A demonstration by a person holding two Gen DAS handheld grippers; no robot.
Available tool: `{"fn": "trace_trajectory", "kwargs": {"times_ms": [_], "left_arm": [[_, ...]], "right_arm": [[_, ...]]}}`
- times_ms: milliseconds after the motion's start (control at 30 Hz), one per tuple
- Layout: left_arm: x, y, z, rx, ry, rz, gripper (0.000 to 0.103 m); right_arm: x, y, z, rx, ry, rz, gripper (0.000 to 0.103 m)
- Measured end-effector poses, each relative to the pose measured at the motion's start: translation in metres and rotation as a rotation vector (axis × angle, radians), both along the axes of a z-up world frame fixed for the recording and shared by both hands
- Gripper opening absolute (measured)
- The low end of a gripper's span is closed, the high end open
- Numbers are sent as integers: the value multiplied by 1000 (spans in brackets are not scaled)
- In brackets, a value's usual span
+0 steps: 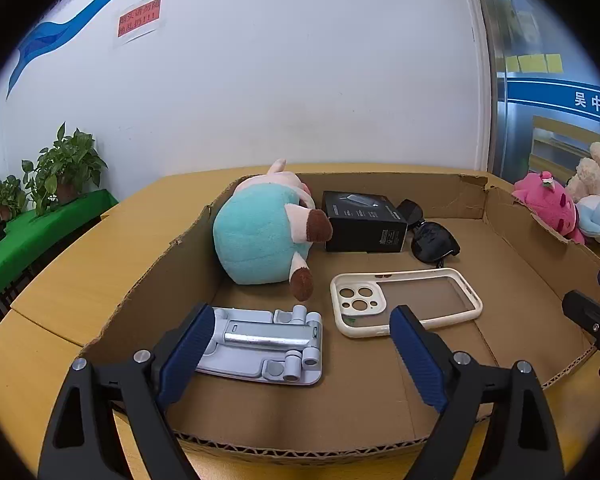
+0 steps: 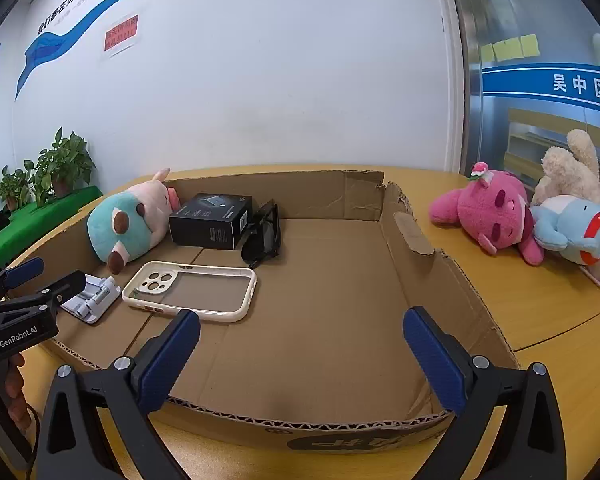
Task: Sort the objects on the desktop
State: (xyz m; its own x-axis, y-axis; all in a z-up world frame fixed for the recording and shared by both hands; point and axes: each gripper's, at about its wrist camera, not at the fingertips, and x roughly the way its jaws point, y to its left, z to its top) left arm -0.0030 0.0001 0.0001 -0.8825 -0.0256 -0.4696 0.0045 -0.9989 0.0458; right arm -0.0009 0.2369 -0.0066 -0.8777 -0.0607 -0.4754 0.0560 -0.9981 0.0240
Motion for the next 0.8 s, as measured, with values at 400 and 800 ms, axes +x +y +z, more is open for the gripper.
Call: {"fn": "trace_trajectory", "kwargs": {"times_ms": [400, 800], "left_arm": [[-2, 0, -2, -6, -19, -8, 96], [-2, 0, -2, -6, -21, -9, 97]], "right_arm": [[4, 0, 0, 3, -7, 13, 103], [4, 0, 0, 3, -8, 13, 103]]}}
